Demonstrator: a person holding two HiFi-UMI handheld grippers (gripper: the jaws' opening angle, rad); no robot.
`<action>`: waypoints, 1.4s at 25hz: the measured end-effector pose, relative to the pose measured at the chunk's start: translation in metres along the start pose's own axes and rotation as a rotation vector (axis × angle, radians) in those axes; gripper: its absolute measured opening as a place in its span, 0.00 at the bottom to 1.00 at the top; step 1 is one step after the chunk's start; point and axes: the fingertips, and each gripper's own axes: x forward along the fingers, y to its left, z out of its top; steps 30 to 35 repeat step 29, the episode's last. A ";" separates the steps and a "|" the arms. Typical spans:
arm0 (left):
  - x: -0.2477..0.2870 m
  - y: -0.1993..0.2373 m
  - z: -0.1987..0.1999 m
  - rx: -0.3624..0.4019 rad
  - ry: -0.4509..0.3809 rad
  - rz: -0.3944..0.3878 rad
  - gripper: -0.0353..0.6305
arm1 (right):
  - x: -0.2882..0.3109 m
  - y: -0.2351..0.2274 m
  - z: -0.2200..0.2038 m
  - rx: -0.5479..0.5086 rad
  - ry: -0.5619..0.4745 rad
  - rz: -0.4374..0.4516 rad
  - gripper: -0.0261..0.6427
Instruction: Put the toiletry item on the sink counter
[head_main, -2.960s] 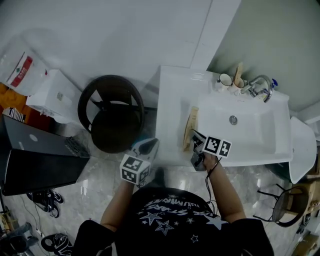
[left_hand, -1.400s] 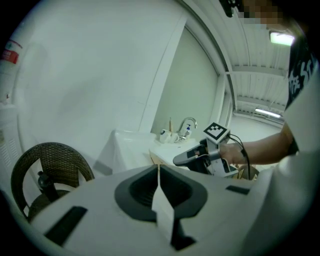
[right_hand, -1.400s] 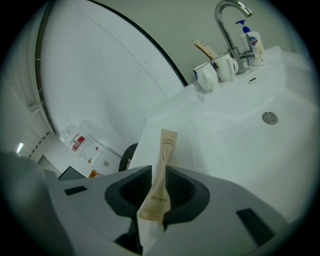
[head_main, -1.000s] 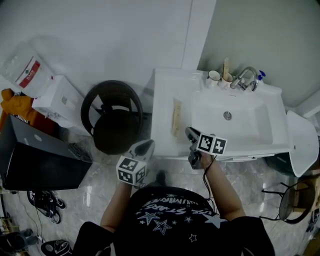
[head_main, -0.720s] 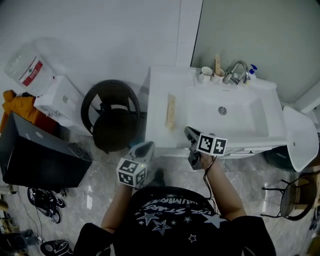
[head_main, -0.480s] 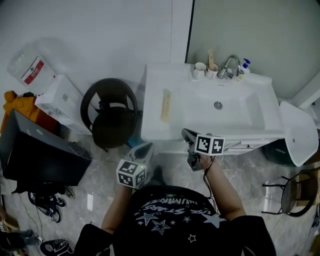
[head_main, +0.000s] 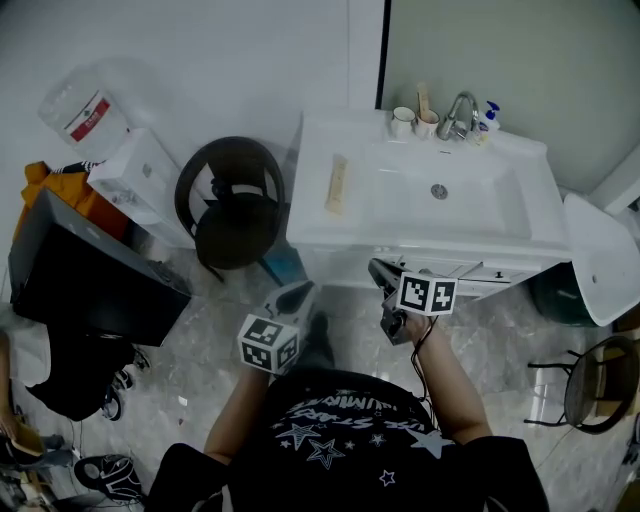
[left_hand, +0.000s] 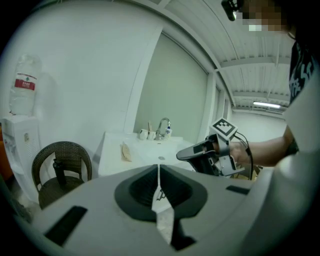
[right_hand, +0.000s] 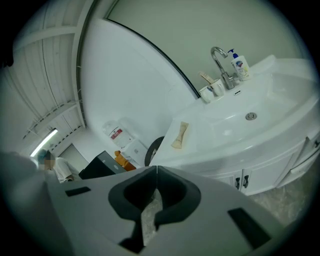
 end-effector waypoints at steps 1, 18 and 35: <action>-0.005 -0.005 -0.003 -0.004 0.000 0.002 0.09 | -0.005 0.004 -0.006 -0.007 0.003 0.005 0.06; -0.073 -0.058 -0.021 -0.055 -0.038 0.059 0.09 | -0.054 0.037 -0.069 -0.048 0.031 0.081 0.06; -0.073 -0.053 -0.015 -0.054 -0.056 0.050 0.09 | -0.052 0.036 -0.068 -0.042 0.022 0.072 0.06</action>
